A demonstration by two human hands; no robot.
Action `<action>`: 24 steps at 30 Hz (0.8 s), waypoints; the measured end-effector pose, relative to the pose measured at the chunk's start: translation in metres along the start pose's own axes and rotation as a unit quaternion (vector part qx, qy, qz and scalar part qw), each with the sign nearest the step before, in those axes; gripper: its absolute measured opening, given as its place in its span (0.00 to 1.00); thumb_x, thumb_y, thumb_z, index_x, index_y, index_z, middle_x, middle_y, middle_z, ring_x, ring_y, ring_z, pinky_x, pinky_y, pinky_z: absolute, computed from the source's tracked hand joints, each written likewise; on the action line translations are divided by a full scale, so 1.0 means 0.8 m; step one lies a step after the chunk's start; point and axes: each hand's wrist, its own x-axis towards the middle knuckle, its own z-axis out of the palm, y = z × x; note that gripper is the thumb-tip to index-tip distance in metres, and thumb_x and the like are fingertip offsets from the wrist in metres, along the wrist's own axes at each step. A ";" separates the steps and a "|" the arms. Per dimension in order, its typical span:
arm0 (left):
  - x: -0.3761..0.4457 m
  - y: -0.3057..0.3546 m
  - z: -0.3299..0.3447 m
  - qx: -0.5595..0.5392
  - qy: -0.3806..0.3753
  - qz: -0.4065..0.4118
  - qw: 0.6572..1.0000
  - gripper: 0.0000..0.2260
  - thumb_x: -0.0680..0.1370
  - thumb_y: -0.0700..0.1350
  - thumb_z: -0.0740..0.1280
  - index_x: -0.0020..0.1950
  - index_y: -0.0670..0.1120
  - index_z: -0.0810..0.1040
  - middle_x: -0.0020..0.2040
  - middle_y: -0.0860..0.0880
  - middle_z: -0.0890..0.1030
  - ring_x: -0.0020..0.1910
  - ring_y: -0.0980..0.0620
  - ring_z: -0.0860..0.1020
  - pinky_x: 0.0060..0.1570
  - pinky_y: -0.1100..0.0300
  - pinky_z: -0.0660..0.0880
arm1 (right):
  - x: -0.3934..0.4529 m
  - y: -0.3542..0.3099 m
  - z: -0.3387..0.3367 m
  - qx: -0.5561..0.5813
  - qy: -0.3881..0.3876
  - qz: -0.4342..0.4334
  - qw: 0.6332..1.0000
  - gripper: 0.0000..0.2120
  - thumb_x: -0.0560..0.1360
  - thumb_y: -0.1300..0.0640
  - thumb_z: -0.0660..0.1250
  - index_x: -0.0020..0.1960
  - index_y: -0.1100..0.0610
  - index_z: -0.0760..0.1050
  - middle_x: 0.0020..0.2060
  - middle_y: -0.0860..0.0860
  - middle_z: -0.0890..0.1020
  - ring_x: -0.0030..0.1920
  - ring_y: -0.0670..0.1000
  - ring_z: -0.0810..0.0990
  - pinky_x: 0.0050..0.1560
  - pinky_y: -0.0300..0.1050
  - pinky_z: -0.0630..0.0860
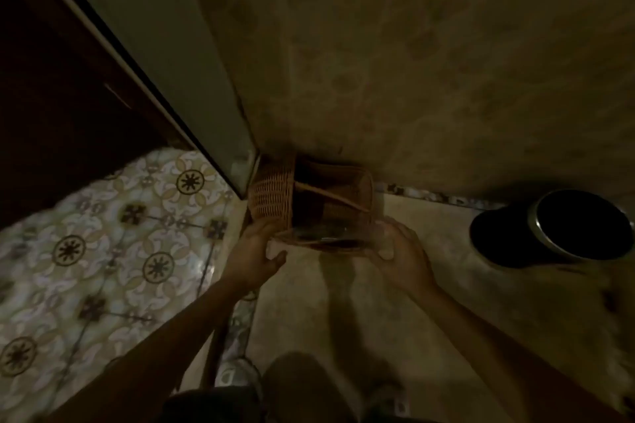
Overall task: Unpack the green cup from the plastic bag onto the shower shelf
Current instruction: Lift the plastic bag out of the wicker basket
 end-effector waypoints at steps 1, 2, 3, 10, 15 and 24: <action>0.009 -0.010 0.014 0.001 -0.005 0.006 1.000 0.29 0.73 0.46 0.75 0.73 0.43 0.72 0.72 0.43 0.74 0.71 0.42 0.71 0.65 0.51 0.71 | 0.008 0.009 0.013 -0.003 0.000 -0.017 1.000 0.29 0.73 0.50 0.75 0.72 0.50 0.72 0.72 0.50 0.74 0.71 0.54 0.71 0.66 0.48 0.72; 0.016 -0.017 0.023 0.002 -0.007 0.012 1.000 0.31 0.74 0.47 0.75 0.75 0.44 0.70 0.73 0.44 0.73 0.72 0.43 0.70 0.67 0.50 0.70 | 0.014 0.014 0.022 -0.003 -0.008 -0.023 1.000 0.29 0.72 0.51 0.76 0.71 0.50 0.73 0.72 0.49 0.73 0.71 0.53 0.71 0.65 0.46 0.71; 0.026 -0.026 0.035 0.009 -0.008 0.026 1.000 0.31 0.74 0.48 0.75 0.75 0.46 0.70 0.74 0.45 0.72 0.72 0.44 0.70 0.67 0.50 0.71 | 0.023 0.024 0.033 -0.005 -0.010 -0.029 1.000 0.28 0.72 0.52 0.76 0.71 0.49 0.73 0.72 0.49 0.73 0.70 0.52 0.71 0.65 0.44 0.71; 0.086 -0.072 0.081 0.009 -0.002 0.168 0.986 0.11 0.79 0.47 0.69 0.61 0.49 0.84 0.59 0.51 0.85 0.62 0.50 0.78 0.58 0.51 0.77 | 0.068 0.067 0.071 0.019 0.013 -0.108 0.994 0.08 0.76 0.61 0.72 0.55 0.55 0.84 0.54 0.48 0.83 0.56 0.50 0.79 0.55 0.52 0.81; 0.107 -0.083 0.081 0.010 0.041 0.223 0.974 0.10 0.80 0.44 0.68 0.61 0.49 0.83 0.54 0.53 0.85 0.54 0.58 0.79 0.52 0.57 0.78 | 0.085 0.073 0.068 0.062 0.042 -0.148 0.986 0.08 0.76 0.62 0.72 0.54 0.55 0.85 0.47 0.49 0.85 0.50 0.48 0.83 0.49 0.46 0.82; 0.152 -0.078 0.063 -0.061 0.054 0.221 0.972 0.07 0.77 0.43 0.72 0.51 0.56 0.84 0.42 0.64 0.84 0.43 0.65 0.83 0.43 0.66 0.80 | 0.142 0.089 0.058 0.128 0.102 -0.165 0.973 0.07 0.77 0.61 0.72 0.51 0.52 0.86 0.46 0.46 0.87 0.51 0.41 0.84 0.55 0.33 0.77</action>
